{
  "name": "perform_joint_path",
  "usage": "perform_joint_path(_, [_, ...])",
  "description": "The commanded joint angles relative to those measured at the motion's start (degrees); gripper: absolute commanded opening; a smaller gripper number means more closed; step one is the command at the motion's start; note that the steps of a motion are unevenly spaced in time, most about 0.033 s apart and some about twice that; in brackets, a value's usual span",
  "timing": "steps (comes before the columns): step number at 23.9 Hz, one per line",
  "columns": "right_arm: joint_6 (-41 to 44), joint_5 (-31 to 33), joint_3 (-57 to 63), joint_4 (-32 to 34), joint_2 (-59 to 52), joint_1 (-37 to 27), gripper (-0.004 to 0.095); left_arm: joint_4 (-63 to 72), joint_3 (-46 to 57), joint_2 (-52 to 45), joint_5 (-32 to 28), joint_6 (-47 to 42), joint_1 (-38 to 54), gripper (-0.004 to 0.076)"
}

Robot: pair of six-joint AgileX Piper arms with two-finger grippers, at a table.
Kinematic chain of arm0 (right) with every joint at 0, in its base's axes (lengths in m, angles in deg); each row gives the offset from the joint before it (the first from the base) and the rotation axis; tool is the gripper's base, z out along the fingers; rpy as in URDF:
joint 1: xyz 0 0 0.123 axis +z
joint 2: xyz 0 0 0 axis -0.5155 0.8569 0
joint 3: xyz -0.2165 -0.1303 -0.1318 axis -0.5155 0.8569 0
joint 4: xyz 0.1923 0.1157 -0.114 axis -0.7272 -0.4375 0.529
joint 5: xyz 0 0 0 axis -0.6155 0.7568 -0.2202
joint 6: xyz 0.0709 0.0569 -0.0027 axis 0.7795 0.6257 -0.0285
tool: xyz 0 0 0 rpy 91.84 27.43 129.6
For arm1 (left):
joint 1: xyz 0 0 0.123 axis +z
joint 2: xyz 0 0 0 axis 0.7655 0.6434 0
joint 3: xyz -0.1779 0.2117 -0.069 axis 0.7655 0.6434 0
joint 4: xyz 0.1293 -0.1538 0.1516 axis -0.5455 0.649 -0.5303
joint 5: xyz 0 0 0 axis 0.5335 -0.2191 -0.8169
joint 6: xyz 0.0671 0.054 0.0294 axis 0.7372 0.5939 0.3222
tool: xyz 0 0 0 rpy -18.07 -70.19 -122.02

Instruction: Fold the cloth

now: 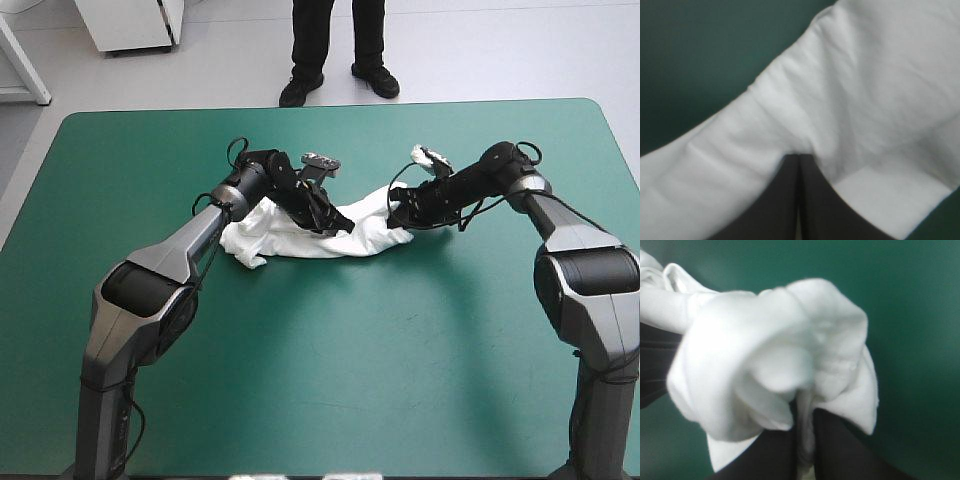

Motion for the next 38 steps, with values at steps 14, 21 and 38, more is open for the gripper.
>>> perform_joint_path(14, [3.0, 6.7, -9.6, 0.4, -11.9, -2.5, -0.0009, -1.0, -0.8, -2.4, 2.2, -1.4, -0.6, -0.0010])
perform_joint_path(21, [3.0, 6.3, -9.6, 0.5, -12.0, -2.5, -0.0009, -3.8, -5.1, -3.9, 4.0, -3.5, 1.6, -0.0010])
perform_joint_path(38, [3.1, 4.1, -11.2, -2.7, -12.0, 0.1, -0.0007, -8.6, -15.1, -25.3, 11.5, -3.3, 10.7, -0.0010])
